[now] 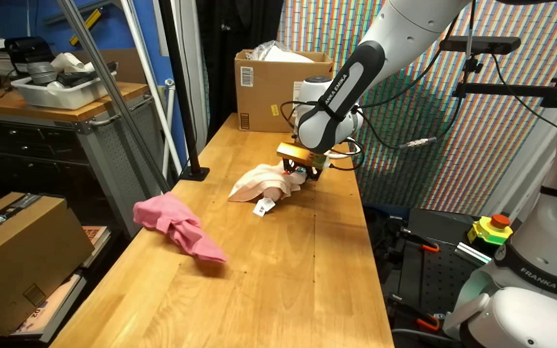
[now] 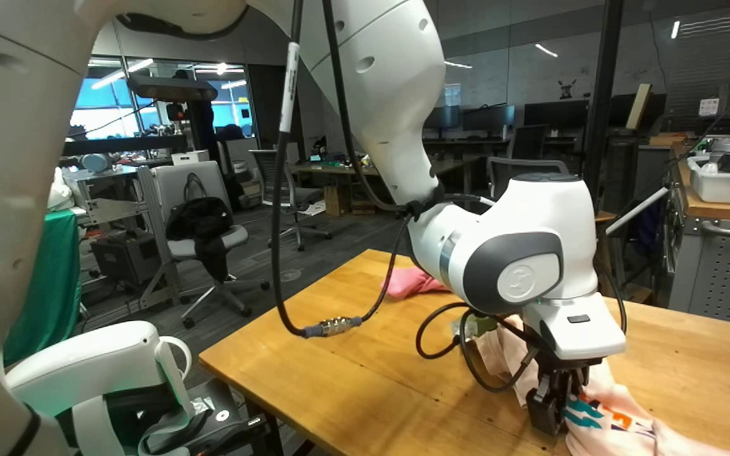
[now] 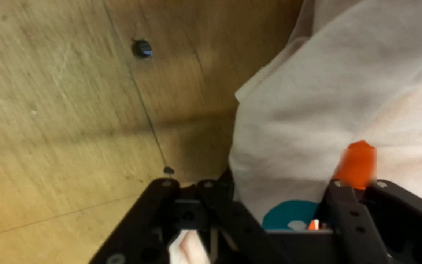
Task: Spread the objects across on the table
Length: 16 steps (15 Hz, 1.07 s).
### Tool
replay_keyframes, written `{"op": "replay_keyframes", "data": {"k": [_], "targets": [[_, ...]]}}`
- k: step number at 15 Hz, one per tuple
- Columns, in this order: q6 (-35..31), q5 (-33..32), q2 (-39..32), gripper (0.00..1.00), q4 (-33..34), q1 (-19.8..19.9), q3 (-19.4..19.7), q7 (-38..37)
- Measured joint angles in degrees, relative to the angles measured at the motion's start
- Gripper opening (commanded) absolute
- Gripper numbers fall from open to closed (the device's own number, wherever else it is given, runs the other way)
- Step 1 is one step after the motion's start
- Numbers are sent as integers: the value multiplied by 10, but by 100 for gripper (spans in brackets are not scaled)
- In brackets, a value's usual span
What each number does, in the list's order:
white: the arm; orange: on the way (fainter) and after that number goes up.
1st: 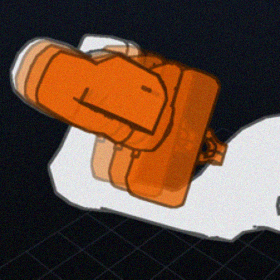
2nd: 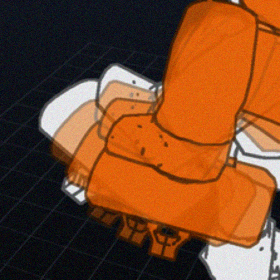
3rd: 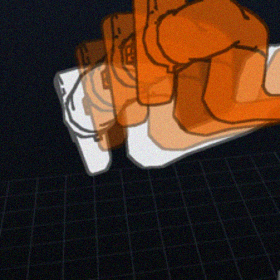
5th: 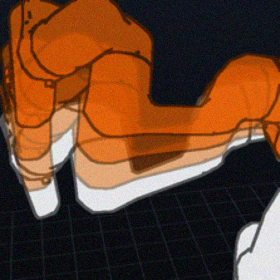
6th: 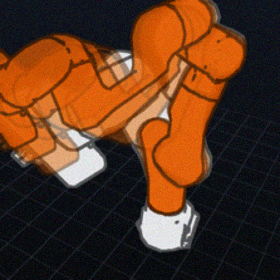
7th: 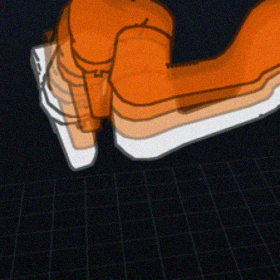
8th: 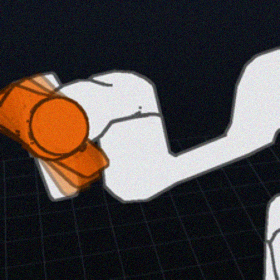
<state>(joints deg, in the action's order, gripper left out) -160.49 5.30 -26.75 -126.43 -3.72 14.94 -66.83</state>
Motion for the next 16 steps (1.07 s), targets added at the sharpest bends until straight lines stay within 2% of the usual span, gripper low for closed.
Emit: {"op": "replay_keyframes", "data": {"k": [1, 5, 9, 11, 14, 16], "targets": [[-2, 0, 0, 5, 0, -1, 0, 0], [-11, -12, 2, 9, -2, -14, 6, 0], [-17, -75, 35, 9, -13, -68, 44, -22], [-12, -138, 71, 8, -23, -110, 77, -54], [18, -269, 138, 8, -30, -166, 120, -128], [56, -360, 184, 8, -29, -173, 115, -181]]}}
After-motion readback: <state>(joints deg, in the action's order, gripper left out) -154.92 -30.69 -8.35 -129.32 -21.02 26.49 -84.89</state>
